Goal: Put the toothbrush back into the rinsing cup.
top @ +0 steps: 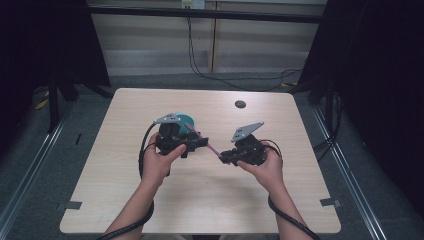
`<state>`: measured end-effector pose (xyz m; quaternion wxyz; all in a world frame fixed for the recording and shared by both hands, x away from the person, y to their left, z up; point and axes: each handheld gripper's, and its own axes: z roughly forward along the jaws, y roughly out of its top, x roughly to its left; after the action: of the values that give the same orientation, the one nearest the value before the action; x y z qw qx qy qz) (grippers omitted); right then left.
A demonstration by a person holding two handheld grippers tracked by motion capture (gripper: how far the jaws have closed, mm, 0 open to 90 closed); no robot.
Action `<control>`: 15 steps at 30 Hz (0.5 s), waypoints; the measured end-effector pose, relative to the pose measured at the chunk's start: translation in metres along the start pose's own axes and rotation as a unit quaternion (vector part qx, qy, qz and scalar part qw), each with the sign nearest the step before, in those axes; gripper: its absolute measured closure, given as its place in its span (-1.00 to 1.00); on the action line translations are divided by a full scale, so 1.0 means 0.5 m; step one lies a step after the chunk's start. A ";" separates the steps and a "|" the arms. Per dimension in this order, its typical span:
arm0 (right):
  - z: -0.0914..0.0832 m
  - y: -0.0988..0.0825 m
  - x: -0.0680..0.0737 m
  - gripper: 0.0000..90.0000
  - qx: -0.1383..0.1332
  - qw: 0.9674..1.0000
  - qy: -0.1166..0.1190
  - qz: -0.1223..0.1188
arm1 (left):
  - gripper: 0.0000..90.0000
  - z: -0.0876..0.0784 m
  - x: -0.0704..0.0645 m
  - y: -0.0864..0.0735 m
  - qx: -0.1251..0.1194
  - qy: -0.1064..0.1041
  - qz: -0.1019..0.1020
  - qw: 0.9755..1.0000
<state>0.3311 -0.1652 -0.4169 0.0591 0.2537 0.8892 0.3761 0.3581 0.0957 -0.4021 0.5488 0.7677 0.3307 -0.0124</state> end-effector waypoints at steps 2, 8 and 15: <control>0.000 0.001 0.001 0.76 -0.003 1.000 0.000 0.001 | 0.17 0.000 -0.001 0.002 -0.003 0.000 0.000 1.000; -0.001 0.000 -0.001 0.76 -0.004 1.000 0.000 0.001 | 0.22 -0.005 0.002 0.004 -0.008 -0.002 -0.004 1.000; 0.001 0.000 0.000 0.76 -0.004 1.000 0.000 0.004 | 0.29 -0.010 0.009 0.003 -0.013 -0.003 -0.012 1.000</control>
<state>0.3313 -0.1650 -0.4175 0.0589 0.2567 0.8867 0.3799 0.3609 0.1019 -0.4007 0.5592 0.7567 0.3383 -0.0165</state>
